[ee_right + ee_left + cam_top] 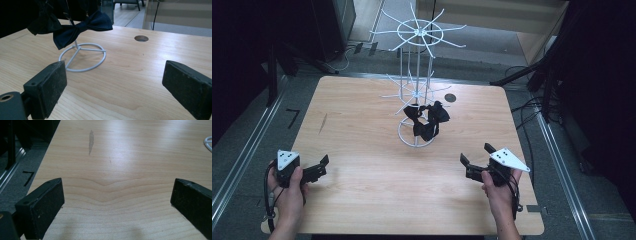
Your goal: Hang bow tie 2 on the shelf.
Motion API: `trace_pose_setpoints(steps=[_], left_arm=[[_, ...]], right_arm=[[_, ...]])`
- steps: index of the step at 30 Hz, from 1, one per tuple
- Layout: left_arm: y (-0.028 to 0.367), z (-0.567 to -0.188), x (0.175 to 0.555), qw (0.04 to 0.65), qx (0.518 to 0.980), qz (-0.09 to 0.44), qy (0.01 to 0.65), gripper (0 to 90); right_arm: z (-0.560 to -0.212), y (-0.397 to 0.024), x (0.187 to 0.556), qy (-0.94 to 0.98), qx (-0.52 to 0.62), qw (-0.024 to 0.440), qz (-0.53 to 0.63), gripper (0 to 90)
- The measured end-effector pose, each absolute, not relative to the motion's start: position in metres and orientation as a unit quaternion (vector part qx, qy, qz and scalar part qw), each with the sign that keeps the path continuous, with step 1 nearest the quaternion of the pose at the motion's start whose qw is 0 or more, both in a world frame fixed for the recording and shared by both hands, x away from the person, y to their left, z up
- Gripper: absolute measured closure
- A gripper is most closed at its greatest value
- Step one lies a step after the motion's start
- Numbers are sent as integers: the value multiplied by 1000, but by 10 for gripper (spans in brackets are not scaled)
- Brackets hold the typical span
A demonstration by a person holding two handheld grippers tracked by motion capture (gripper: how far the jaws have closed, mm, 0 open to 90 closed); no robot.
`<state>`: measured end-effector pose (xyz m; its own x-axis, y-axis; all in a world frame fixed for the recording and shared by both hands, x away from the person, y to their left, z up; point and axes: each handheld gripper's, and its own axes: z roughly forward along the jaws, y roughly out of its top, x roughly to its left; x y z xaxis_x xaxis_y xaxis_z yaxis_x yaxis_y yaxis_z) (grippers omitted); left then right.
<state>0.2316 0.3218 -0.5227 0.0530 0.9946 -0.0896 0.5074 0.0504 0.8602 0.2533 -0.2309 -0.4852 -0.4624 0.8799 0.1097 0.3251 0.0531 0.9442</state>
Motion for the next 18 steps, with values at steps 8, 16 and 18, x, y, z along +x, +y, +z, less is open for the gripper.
trace_pose_setpoints(steps=[8,16,18], left_arm=[[321,-523,231,388,614,313,612,0],[321,-523,231,387,615,314,611,0],[321,-523,231,387,615,314,611,0]], right_arm=[[-490,-243,248,675,454,267,517,58],[-495,-257,243,677,456,266,514,56],[-497,-259,242,677,459,264,511,56]])
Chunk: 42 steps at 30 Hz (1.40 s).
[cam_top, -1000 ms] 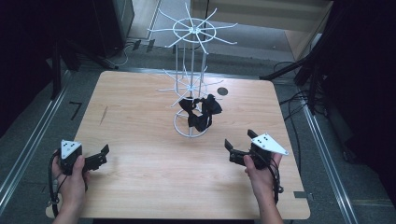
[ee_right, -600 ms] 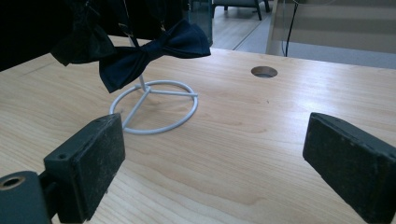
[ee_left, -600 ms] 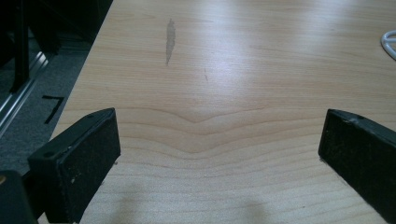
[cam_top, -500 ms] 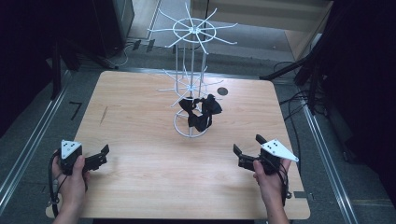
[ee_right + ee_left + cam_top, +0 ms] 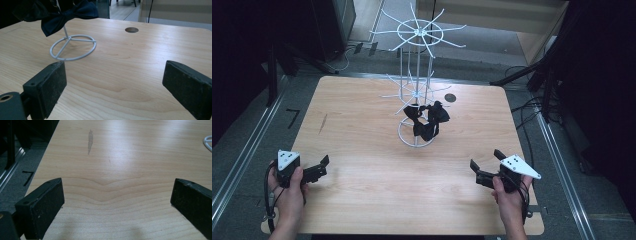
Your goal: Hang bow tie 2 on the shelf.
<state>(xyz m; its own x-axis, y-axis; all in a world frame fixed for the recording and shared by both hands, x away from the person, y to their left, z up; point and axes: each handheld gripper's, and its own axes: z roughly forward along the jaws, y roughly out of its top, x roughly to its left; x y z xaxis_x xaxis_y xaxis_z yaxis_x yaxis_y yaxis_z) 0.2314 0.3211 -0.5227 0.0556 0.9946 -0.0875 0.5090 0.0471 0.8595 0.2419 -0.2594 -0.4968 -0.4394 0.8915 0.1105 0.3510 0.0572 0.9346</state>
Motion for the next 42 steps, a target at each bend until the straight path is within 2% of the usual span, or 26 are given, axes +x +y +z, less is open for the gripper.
trace_pose_setpoints(steps=[42], left_arm=[[320,-523,231,385,615,314,612,0]], right_arm=[[-529,-335,206,653,520,272,479,54]])
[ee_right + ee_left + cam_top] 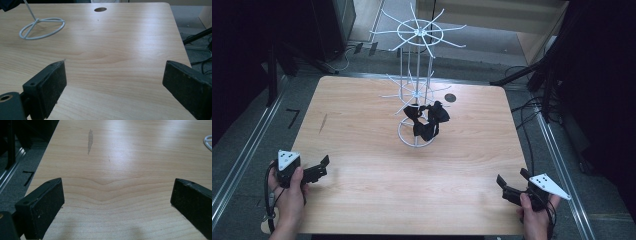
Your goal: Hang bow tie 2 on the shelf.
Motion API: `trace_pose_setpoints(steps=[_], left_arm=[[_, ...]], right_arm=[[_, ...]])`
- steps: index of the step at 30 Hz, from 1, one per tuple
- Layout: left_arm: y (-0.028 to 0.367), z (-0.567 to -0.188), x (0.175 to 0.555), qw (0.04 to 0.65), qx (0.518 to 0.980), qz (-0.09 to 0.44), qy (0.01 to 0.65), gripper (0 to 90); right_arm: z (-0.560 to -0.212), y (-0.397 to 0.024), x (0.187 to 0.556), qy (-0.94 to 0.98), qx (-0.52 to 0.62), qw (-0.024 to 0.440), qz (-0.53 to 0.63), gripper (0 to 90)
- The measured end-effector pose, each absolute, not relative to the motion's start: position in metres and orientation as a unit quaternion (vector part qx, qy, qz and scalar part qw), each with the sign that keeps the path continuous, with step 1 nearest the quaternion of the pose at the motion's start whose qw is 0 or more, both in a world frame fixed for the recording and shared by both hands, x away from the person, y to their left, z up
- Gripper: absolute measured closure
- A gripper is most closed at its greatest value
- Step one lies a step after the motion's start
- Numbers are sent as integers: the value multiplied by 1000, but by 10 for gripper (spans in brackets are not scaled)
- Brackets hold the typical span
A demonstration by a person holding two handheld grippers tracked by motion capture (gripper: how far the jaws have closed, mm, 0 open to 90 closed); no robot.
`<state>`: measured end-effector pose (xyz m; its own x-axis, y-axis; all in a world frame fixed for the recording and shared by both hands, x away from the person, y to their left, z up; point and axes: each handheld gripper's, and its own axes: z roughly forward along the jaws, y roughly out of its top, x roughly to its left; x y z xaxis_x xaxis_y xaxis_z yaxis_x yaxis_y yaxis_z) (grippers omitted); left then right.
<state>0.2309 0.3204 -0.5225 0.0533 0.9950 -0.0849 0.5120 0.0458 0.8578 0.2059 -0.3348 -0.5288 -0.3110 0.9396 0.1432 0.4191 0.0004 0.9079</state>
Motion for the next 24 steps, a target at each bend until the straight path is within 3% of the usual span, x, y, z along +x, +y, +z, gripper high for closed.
trace_pose_setpoints(steps=[24], left_arm=[[320,-523,231,385,615,314,612,0]], right_arm=[[-544,-346,193,670,532,258,449,52]])
